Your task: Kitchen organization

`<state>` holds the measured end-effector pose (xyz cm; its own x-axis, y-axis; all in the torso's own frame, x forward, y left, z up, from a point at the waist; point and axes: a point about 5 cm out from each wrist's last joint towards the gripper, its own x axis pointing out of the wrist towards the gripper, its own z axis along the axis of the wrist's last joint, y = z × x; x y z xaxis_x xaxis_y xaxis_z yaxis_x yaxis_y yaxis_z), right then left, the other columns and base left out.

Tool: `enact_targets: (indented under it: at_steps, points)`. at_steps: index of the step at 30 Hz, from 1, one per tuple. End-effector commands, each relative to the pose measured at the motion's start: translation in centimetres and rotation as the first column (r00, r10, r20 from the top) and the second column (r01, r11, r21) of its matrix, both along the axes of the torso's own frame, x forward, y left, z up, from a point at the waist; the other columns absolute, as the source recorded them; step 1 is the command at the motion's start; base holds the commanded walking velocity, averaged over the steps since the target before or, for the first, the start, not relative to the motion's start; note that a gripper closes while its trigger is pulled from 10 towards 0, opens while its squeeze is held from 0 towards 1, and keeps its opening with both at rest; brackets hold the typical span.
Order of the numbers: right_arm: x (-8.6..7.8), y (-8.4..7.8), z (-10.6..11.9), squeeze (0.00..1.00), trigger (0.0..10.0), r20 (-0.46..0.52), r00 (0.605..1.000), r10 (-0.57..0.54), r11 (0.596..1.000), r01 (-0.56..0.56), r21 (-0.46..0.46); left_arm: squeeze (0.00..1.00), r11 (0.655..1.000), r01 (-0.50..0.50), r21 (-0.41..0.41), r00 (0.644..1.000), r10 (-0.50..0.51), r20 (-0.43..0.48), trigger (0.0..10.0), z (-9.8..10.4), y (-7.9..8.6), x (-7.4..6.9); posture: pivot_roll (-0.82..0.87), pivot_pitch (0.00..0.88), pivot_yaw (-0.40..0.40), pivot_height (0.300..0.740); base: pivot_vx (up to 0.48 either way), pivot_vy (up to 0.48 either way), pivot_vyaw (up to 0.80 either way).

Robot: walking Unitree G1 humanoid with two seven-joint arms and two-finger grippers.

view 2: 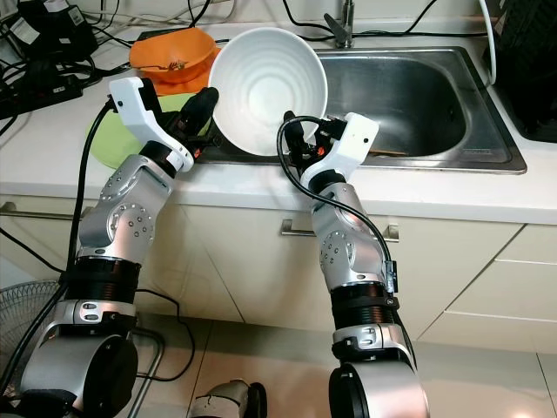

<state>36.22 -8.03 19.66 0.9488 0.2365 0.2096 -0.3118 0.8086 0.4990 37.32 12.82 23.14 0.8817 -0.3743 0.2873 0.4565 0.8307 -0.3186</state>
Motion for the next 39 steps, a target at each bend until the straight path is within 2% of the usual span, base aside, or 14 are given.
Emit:
enact_targets:
  at_steps: [1,18,23,28,29,30,39]
  points:
    - [-0.1,1.2,1.2,0.00,0.0,0.037,0.999,0.038,0.999,-0.039,0.030,0.00,1.000,0.012,-0.013,0.999,-0.011,0.044,10.0,0.9,0.2,-0.3,0.16,0.020,0.111,0.740,0.000,0.000,0.00]
    - [-0.1,1.6,1.2,0.00,0.0,0.038,0.998,0.055,0.998,-0.056,0.031,0.00,0.998,0.008,0.055,0.996,-0.013,0.084,10.0,1.3,0.1,-0.5,0.16,0.004,0.110,0.740,0.000,0.000,0.00]
    - [-0.1,1.6,1.3,0.00,0.0,0.039,0.998,0.056,0.998,-0.057,0.031,0.00,0.994,-0.009,0.105,0.994,-0.003,0.112,10.0,1.7,0.3,-0.5,0.16,0.009,0.112,0.740,0.000,0.000,0.00]
    - [-0.1,1.5,1.2,0.00,0.0,0.038,0.998,0.053,0.998,-0.055,0.030,0.00,0.993,-0.014,0.121,0.992,-0.001,0.126,10.0,2.0,0.2,-0.4,0.16,0.009,0.113,0.740,0.000,0.000,0.00]
    - [-0.1,1.5,1.2,0.00,0.0,0.038,0.998,0.052,0.998,-0.054,0.029,0.18,0.992,-0.013,0.122,0.992,-0.003,0.127,10.0,2.1,0.2,-0.4,0.16,0.012,0.114,0.740,0.000,0.000,0.00]
    - [-0.1,1.5,1.2,0.00,0.0,0.038,0.998,0.052,0.998,-0.053,0.029,1.00,0.992,-0.009,0.125,0.991,-0.008,0.130,10.0,2.1,0.2,-0.5,0.16,0.012,0.114,0.740,0.000,0.000,0.00]
    - [0.0,1.2,1.4,0.00,0.0,0.042,0.999,0.026,0.999,-0.028,0.038,1.00,0.989,-0.003,0.146,0.990,-0.018,0.142,10.0,2.3,0.1,-0.5,0.16,0.019,0.119,0.740,0.000,0.000,0.00]
